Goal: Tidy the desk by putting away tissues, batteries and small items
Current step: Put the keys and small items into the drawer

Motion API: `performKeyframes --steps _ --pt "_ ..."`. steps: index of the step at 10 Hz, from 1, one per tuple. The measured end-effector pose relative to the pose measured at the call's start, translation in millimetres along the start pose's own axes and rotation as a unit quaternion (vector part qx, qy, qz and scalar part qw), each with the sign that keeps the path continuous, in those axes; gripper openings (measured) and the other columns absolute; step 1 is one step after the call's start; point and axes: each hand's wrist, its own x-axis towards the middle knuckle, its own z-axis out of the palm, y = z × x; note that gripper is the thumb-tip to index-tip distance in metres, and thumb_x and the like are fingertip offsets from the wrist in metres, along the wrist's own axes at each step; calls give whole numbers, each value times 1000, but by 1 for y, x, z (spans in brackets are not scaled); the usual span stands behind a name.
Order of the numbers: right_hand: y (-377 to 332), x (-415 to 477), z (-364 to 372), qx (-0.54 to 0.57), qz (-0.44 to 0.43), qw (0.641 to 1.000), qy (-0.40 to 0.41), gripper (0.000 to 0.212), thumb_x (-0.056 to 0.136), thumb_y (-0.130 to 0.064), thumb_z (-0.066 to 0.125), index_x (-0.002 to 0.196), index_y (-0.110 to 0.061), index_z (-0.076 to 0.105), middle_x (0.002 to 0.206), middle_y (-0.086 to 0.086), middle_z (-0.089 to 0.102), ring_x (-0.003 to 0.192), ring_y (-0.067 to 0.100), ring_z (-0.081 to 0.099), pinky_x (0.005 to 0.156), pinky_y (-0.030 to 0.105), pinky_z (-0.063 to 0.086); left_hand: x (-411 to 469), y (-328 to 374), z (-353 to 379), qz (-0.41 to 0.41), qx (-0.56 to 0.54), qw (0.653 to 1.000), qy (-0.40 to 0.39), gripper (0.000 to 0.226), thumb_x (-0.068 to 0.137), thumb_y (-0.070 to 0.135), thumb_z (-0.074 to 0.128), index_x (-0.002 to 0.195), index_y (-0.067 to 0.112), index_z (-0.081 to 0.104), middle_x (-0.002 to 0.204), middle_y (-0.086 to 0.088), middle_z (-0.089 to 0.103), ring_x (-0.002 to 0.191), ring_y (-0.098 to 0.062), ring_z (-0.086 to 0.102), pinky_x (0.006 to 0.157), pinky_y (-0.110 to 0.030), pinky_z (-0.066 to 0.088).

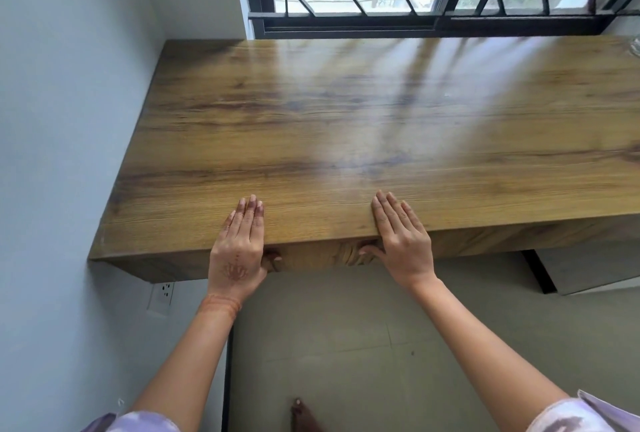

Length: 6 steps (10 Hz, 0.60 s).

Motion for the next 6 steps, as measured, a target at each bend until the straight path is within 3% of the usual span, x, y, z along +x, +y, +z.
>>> performKeyframes --steps 1,3,4,5,6 --pt "1 0 1 -3 -7 1000 8 90 61 -47 77 131 0 46 136 15 49 126 28 46 113 35 20 -1 -1 1 -9 2 1000 -10 103 55 34 86 135 -8 36 140 -22 42 130 -33 42 115 -30 2" --pt "-2 0 -4 -1 7 1000 -12 96 56 -44 81 132 0 44 137 16 48 127 29 45 113 35 13 1 10 -5 -41 7 999 -25 108 60 45 81 139 -7 27 146 -23 31 136 -34 32 117 -38 15" --pt "-5 1 -9 5 9 1000 -24 99 56 -43 82 134 2 40 139 17 44 130 30 41 115 37 14 -2 20 -10 -53 -5 998 -34 117 64 59 70 142 -4 10 151 -19 9 142 -32 11 118 -36 -5" --pt "-3 -2 -16 28 11 999 -23 87 73 -51 66 135 4 38 141 18 41 133 30 36 113 40 22 -5 43 -19 -56 -10 998 -23 113 70 67 58 143 -4 8 152 -19 5 142 -32 6 114 -34 -10" --pt "7 -3 -29 61 25 998 -6 71 89 -51 39 135 3 39 141 18 41 134 27 35 114 38 20 3 79 -30 -72 -45 996 8 100 80 73 26 143 -3 10 152 -18 6 143 -31 6 115 -35 -9"
